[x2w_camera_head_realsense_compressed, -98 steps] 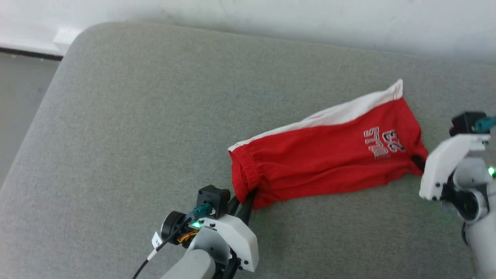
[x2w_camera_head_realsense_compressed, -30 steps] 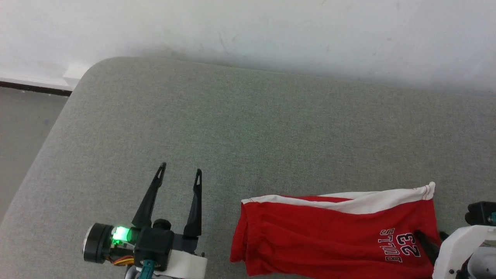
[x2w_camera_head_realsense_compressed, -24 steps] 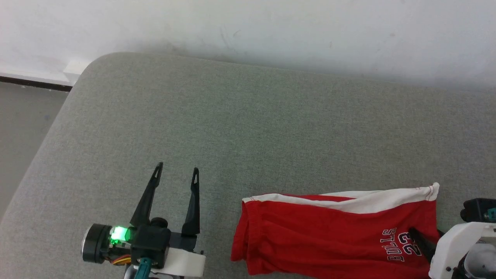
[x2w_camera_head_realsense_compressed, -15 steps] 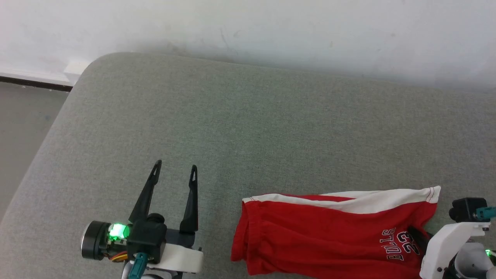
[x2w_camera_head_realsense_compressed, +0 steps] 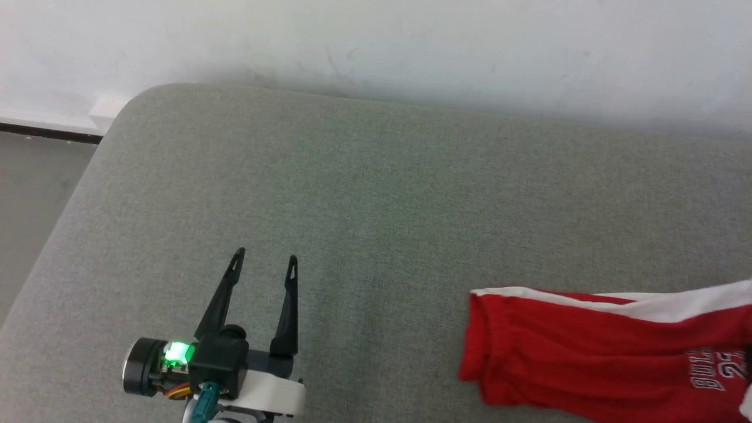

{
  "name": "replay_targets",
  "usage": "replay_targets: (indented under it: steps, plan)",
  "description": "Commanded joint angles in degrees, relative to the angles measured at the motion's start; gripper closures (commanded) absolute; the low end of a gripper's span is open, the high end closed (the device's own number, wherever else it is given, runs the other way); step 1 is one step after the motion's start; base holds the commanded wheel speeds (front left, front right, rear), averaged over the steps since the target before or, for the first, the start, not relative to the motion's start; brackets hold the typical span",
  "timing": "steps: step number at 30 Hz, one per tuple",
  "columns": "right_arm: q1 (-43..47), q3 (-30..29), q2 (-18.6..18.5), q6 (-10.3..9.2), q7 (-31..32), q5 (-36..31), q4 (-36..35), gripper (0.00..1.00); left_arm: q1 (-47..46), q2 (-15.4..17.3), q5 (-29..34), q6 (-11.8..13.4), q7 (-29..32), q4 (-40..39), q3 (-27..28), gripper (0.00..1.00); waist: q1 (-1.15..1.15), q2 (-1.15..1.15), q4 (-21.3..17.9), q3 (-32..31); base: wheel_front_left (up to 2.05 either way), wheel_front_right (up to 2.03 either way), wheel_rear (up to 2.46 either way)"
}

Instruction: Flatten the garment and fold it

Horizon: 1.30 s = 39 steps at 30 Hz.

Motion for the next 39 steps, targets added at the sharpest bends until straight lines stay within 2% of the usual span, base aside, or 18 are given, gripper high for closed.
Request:
replay_targets:
  steps: [1, 4, 8, 19, 25, 32, 39]
  plan:
    - [-0.4, -1.8, 0.1, -0.13, -0.2, -1.6, 0.3, 1.0, 0.6, -0.4, 0.3, -0.6, -0.3, 0.2, 0.6, 0.0, -0.01, -0.01, -0.2, 0.0, 0.0, 0.0, 0.0]
    - [0.0, -4.0, 1.1, -0.13, 0.3, -3.5, -0.3, 1.0, 1.0, -0.8, 0.4, -1.3, -0.3, 0.6, 1.2, 0.0, -0.01, -0.01, -0.6, -0.2, 0.0, 0.0, 0.0]
    - [0.9, -3.4, 3.2, -0.13, 2.2, -2.8, -4.0, 1.0, 1.4, -1.3, 0.6, -2.1, -0.3, 0.9, 1.9, 0.0, -0.01, -0.01, -1.3, -0.8, 0.0, 0.0, 0.0]
    - [5.5, 5.1, 8.8, -0.13, 11.9, 2.3, -23.2, 1.0, 1.8, -3.0, 1.3, -4.0, -0.3, 1.4, 2.7, 0.0, -0.01, -0.01, -1.5, -1.9, 0.0, 0.0, 0.0]
    - [5.7, 9.0, 12.4, -0.13, 15.3, 3.7, -29.7, 1.0, 2.2, -3.5, 1.5, -4.6, -0.3, 1.3, 3.6, 0.0, -0.01, -0.01, -0.6, -1.8, 0.0, 0.0, 0.0]
    - [3.9, 14.6, 15.8, -0.13, 16.3, 6.4, -30.5, 1.0, 1.9, -4.1, 1.8, -5.4, -0.3, 1.5, 4.1, 0.0, -0.01, -0.01, 0.9, -1.5, 0.0, 0.0, 0.0]
    - [1.8, 20.0, 16.4, -0.13, 13.8, 7.6, -25.5, 1.0, 1.5, -4.5, 2.2, -6.1, -0.3, 1.7, 4.4, 0.0, -0.01, -0.01, 2.3, -1.4, 0.0, 0.0, 0.0]
